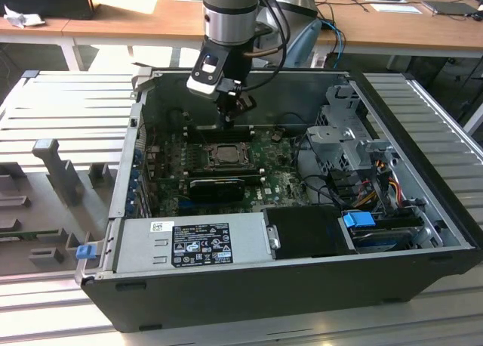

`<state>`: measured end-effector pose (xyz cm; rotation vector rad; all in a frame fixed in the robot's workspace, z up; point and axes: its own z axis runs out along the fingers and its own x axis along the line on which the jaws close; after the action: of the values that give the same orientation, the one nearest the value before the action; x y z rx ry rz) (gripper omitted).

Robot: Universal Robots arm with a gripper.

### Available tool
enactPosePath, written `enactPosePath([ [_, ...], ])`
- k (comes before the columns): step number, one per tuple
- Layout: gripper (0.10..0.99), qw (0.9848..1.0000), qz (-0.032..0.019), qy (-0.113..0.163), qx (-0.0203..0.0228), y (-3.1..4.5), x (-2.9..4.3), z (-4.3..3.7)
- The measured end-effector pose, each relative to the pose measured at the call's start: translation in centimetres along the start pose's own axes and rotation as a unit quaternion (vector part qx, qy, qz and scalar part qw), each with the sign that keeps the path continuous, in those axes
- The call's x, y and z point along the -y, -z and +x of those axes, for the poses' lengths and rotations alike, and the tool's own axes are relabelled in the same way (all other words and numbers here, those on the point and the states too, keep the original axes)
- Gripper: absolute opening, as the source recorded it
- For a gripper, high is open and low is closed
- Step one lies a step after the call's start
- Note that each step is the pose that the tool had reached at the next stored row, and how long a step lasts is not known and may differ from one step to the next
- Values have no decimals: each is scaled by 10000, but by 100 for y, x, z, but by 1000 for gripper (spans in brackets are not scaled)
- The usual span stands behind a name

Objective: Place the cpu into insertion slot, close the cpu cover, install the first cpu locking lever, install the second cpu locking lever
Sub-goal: 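Install the first cpu locking lever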

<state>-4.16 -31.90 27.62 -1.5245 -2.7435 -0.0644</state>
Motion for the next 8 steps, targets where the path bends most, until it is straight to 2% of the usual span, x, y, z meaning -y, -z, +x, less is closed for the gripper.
enactPosePath([
  [8, 106, 9991, 9, 412, -14, 0, 0, 0],
])
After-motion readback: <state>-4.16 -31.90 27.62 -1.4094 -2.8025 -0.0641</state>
